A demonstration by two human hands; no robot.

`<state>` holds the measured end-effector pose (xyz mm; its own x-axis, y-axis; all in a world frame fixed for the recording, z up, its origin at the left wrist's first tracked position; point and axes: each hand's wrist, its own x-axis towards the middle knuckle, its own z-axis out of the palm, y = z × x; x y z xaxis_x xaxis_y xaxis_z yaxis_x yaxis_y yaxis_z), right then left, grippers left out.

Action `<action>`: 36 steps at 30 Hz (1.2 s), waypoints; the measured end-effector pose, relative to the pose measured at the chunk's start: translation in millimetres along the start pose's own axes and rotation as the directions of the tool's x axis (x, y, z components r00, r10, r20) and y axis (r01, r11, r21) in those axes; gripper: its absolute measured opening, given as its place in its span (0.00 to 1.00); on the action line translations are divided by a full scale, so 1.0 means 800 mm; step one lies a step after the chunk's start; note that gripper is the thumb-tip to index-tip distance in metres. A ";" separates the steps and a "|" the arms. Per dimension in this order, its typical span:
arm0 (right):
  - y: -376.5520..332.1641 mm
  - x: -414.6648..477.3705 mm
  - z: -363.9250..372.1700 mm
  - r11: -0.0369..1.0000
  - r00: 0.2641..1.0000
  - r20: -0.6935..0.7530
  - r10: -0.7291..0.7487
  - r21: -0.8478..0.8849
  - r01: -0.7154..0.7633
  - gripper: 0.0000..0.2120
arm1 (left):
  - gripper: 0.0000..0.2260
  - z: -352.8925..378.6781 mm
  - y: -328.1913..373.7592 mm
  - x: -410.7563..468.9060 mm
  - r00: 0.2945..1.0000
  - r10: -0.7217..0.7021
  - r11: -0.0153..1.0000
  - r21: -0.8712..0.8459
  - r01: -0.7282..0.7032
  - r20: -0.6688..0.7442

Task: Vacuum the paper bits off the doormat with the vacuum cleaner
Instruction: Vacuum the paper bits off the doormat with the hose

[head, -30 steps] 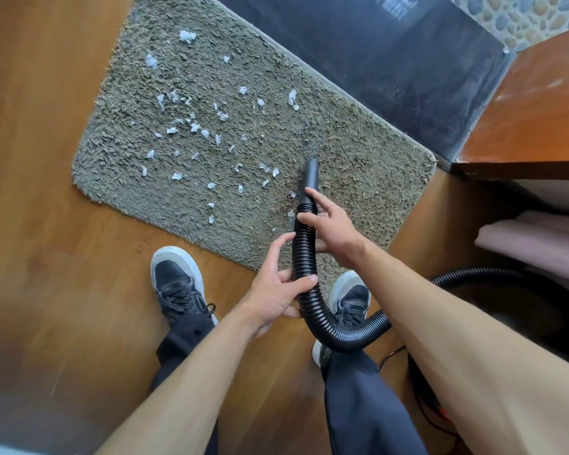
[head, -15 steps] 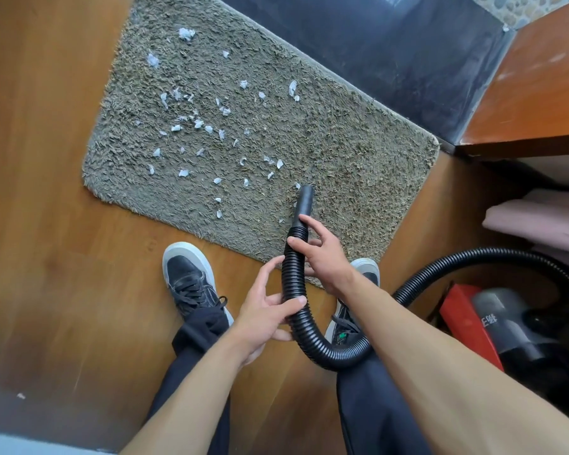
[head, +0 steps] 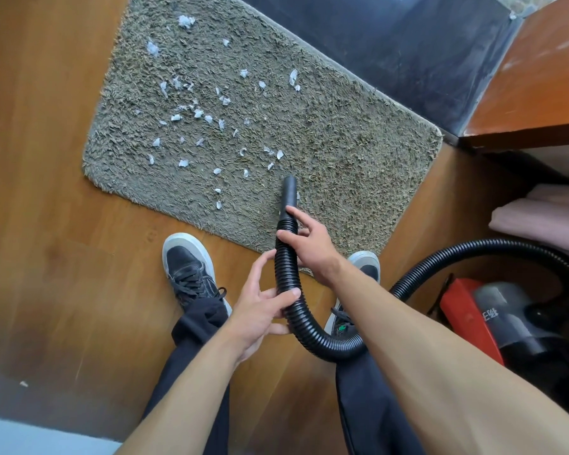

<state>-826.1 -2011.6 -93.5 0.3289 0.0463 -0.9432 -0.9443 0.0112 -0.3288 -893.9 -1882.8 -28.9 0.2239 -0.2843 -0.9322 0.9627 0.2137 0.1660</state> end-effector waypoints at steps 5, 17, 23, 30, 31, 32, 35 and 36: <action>0.026 -0.018 -0.027 0.998 0.997 -0.074 0.034 0.055 -0.030 0.28 | 0.31 0.019 -0.018 -0.003 0.997 -0.062 0.998 0.030 0.061 0.042; 0.032 -0.022 0.030 0.999 0.999 0.002 0.034 0.036 -0.034 0.28 | 0.31 -0.019 -0.017 -0.033 0.998 -0.055 0.997 -0.052 0.055 -0.002; 0.027 -0.019 0.040 0.996 0.997 0.009 0.082 0.026 -0.082 0.28 | 0.30 -0.032 -0.013 -0.036 0.998 -0.059 0.997 -0.041 0.059 0.002; 0.029 -0.022 0.007 0.995 0.993 -0.097 0.060 0.086 -0.051 0.28 | 0.30 -0.010 -0.007 -0.020 0.995 -0.079 0.996 0.057 0.076 0.057; 0.029 -0.022 0.003 0.994 0.992 -0.116 0.058 0.095 -0.047 0.28 | 0.31 -0.007 -0.005 -0.017 0.994 -0.085 0.994 0.071 0.080 0.064; 0.030 -0.022 -0.001 0.993 0.989 -0.135 0.056 0.106 -0.042 0.28 | 0.32 -0.004 -0.004 -0.015 0.993 -0.091 0.993 0.082 0.086 0.070; 0.030 -0.022 -0.009 0.992 0.984 -0.166 0.058 0.119 -0.039 0.27 | 0.33 0.001 0.001 -0.011 0.991 -0.111 0.989 0.108 0.102 0.078; 0.030 -0.022 -0.009 0.992 0.984 -0.167 0.061 0.120 -0.041 0.27 | 0.33 0.001 0.002 -0.010 0.990 -0.114 0.988 0.112 0.105 0.077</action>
<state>-854.5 -2019.1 -84.8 0.2673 -0.1208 -0.9560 -0.9506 0.1294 -0.2821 -894.2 -1880.9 -20.9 0.1235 -0.3783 -0.9174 0.9918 0.0762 0.1021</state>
